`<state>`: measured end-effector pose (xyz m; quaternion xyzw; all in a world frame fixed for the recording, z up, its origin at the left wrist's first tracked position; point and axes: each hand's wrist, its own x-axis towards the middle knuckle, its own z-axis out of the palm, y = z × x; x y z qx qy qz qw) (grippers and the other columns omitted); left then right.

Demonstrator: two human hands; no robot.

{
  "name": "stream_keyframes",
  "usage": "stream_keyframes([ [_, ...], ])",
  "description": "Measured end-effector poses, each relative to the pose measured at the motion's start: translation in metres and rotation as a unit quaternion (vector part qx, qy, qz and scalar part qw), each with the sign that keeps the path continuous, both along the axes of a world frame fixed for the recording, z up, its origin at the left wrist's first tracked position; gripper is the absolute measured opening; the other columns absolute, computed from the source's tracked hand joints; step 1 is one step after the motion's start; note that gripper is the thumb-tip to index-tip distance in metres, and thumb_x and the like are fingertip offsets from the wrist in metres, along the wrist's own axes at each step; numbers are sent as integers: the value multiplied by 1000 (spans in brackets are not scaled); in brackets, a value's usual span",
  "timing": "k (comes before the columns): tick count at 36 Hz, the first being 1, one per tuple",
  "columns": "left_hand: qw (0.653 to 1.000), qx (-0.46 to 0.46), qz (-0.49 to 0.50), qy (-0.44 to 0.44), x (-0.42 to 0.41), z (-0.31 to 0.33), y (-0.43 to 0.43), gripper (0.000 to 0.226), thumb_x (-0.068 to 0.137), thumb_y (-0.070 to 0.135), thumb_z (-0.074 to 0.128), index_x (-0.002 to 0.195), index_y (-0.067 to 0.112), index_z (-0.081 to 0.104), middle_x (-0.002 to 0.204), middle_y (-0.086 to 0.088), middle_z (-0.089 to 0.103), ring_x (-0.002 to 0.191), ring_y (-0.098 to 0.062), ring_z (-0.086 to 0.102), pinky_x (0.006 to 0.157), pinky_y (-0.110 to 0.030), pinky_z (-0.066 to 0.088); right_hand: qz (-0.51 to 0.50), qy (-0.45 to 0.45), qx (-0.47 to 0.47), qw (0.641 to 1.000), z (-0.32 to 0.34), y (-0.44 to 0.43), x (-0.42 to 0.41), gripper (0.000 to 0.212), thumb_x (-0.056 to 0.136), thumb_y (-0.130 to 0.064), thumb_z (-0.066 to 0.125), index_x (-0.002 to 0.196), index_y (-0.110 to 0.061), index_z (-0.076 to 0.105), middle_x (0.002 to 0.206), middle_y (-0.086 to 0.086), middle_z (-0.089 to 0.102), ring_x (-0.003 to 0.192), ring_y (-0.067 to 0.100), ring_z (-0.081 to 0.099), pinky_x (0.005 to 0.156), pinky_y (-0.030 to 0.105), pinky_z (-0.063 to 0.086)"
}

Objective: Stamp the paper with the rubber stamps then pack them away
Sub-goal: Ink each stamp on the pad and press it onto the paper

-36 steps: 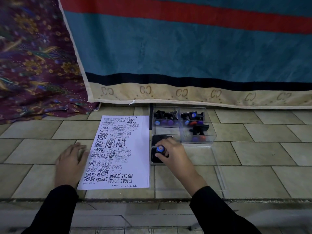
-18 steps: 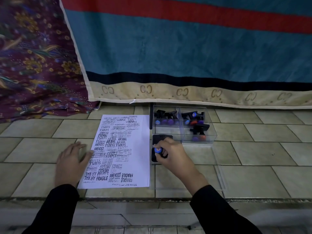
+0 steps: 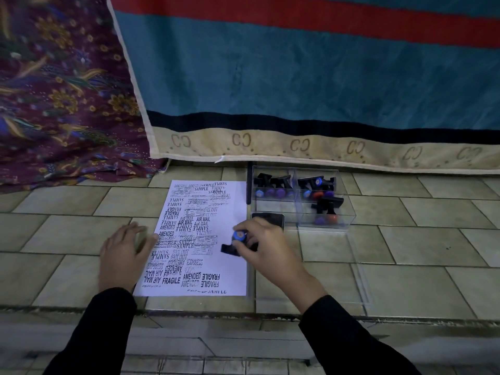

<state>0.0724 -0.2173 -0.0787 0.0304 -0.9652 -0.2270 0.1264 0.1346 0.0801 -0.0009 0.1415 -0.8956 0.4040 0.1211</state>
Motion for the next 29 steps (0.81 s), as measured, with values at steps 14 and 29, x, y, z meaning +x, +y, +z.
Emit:
stream_keyframes([
  [14,1000,-17,3,12,-8,-15,-8,42,88,44,67,117,14,63,134,-10,57,126,-30,49,109,-46,31,76,-53,77,993,-13,-44,-2,19,90,-14,57,107,-10,63,101,7,57,78,21,60,77,36,52],
  [29,1000,-16,9,17,-7,-14,-6,41,87,44,68,115,14,64,132,-10,58,121,-32,51,107,-48,35,76,-33,106,991,-21,-50,7,16,89,-16,54,103,-15,60,98,3,52,82,23,58,69,41,55],
])
